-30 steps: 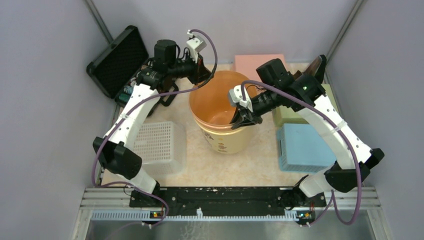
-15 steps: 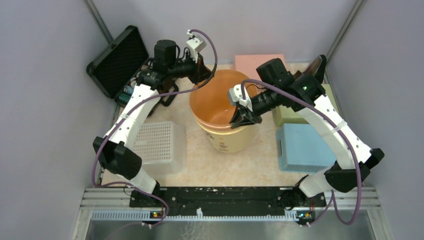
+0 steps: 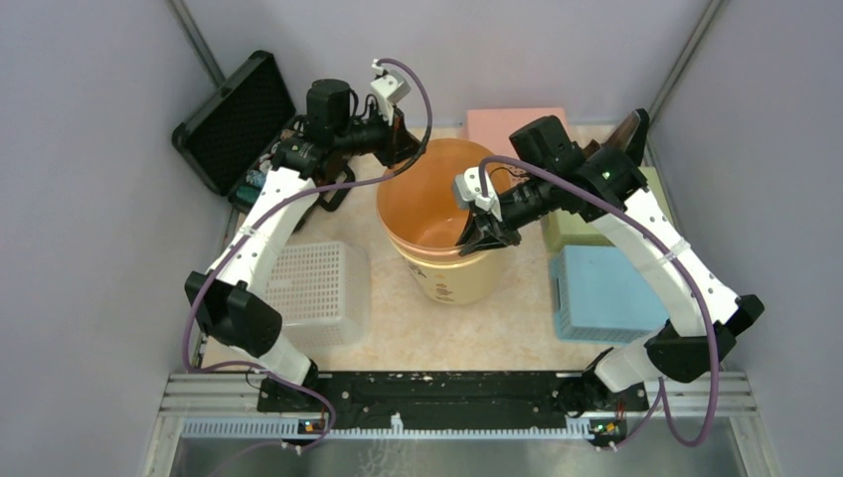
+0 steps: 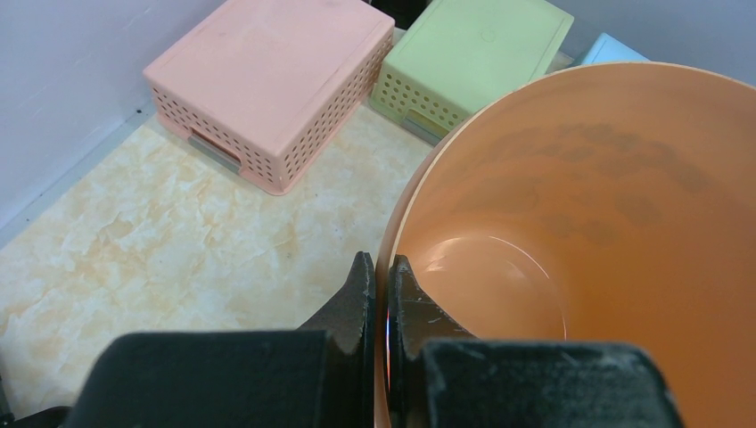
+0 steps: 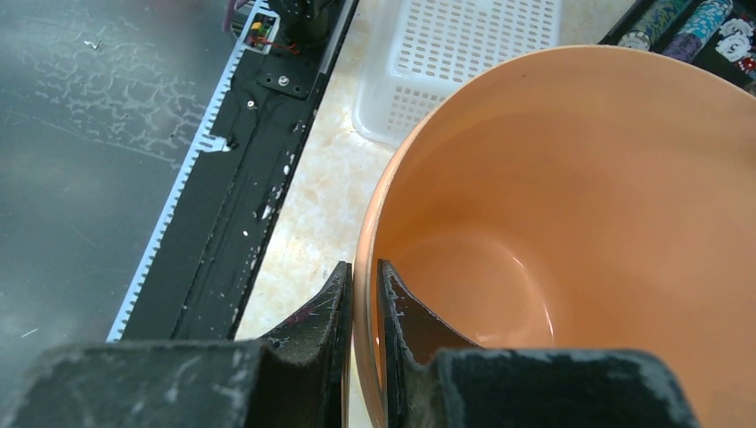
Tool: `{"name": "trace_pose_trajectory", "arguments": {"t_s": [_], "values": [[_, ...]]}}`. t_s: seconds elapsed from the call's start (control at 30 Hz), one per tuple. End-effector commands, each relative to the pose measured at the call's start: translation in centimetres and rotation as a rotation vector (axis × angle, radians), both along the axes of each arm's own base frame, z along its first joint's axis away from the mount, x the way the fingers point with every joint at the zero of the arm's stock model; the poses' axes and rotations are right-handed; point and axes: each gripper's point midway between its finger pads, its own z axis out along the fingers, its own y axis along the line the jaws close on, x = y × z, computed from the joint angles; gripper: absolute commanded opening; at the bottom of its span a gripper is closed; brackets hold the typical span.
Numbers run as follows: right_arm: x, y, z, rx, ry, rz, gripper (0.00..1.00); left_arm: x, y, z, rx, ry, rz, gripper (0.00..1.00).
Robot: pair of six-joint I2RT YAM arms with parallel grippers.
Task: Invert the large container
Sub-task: Pick up the container from the container.
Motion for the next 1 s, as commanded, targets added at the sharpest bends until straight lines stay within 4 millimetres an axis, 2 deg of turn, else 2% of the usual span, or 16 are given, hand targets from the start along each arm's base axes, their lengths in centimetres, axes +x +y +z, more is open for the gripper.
{"name": "trace_pose_trajectory", "arguments": {"t_s": [0.0, 0.6, 0.97], "values": [[0.7, 0.3, 3.4, 0.104, -0.13, -0.011, 0.0, -2.1, -0.2, 5.6, -0.101, -0.097, -0.028, 0.01], [2.4, 1.0, 3.9, 0.121, -0.153, -0.081, 0.0, -2.6, -0.1, 6.8, -0.124, -0.097, -0.017, 0.01], [4.6, 1.7, 4.7, 0.155, -0.206, -0.16, 0.0, -2.9, 0.2, 8.3, -0.133, -0.129, -0.01, 0.01]]}}
